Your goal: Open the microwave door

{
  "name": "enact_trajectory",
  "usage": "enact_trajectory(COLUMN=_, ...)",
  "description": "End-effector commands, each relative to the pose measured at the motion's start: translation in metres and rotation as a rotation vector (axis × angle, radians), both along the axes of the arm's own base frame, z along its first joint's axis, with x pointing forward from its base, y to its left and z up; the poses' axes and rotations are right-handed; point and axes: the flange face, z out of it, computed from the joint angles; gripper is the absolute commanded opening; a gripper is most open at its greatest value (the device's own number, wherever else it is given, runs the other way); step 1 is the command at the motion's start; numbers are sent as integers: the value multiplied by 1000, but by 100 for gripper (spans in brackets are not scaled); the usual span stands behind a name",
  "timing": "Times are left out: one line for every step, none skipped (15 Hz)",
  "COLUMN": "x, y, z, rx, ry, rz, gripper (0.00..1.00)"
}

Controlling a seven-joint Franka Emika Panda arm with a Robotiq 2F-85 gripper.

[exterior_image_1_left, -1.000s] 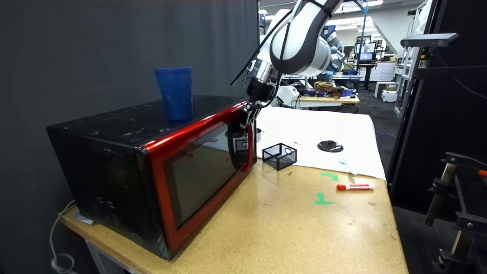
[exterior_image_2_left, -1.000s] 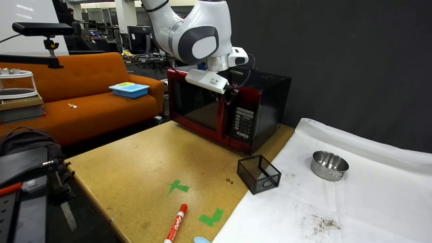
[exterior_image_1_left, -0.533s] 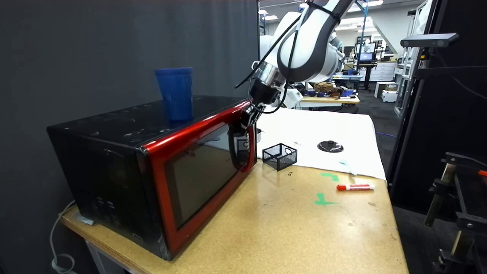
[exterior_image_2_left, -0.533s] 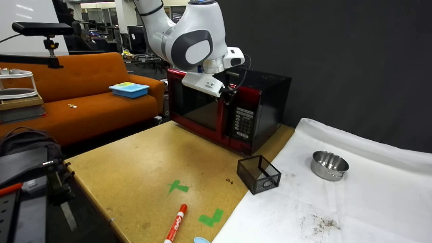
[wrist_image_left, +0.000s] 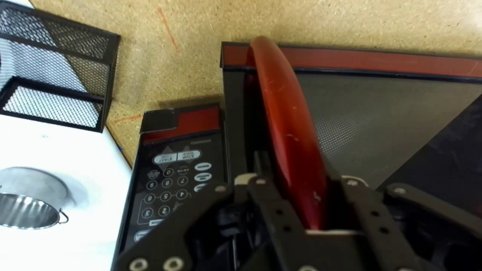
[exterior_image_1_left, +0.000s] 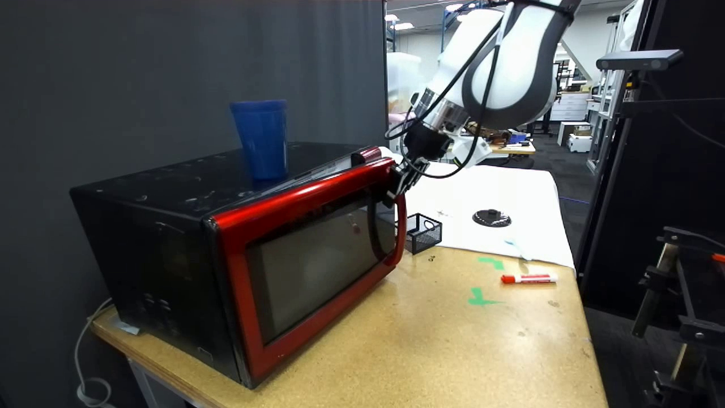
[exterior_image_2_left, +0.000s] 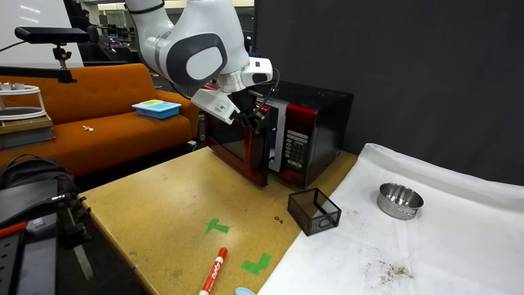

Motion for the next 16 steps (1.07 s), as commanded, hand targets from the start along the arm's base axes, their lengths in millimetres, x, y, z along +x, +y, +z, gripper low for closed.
enact_trajectory(x=-27, y=-12, z=3, rx=-15, ry=8, rz=-33, gripper=64)
enact_trajectory(x=-33, y=-13, z=3, rx=-17, ry=15, rz=-36, gripper=72)
enact_trajectory(x=-38, y=-15, z=2, rx=-19, ry=22, rz=-38, gripper=78)
enact_trajectory(x=-42, y=-16, z=2, rx=-23, ry=29, rz=-40, gripper=86)
enact_trajectory(x=-45, y=-18, z=2, rx=-25, ry=33, rz=-40, gripper=92)
enact_trajectory(x=-47, y=-19, z=2, rx=-29, ry=36, rz=-40, gripper=99)
enact_trajectory(x=-49, y=-21, z=3, rx=-32, ry=38, rz=-40, gripper=99)
enact_trajectory(x=-50, y=-22, z=5, rx=-35, ry=38, rz=-40, gripper=100)
enact_trajectory(x=-51, y=-23, z=6, rx=-38, ry=38, rz=-42, gripper=100)
enact_trajectory(x=-51, y=-24, z=8, rx=-40, ry=36, rz=-41, gripper=100)
enact_trajectory(x=-51, y=-24, z=10, rx=-41, ry=35, rz=-39, gripper=100)
enact_trajectory(x=-51, y=-20, z=13, rx=-36, ry=40, rz=-29, gripper=100)
enact_trajectory(x=-52, y=-13, z=18, rx=-23, ry=64, rz=9, gripper=100)
enact_trajectory(x=-55, y=-8, z=24, rx=-26, ry=83, rz=44, gripper=100)
enact_trajectory(x=-58, y=0, z=32, rx=-20, ry=99, rz=85, gripper=100)
enact_trajectory(x=-62, y=10, z=43, rx=-17, ry=123, rz=128, gripper=100)
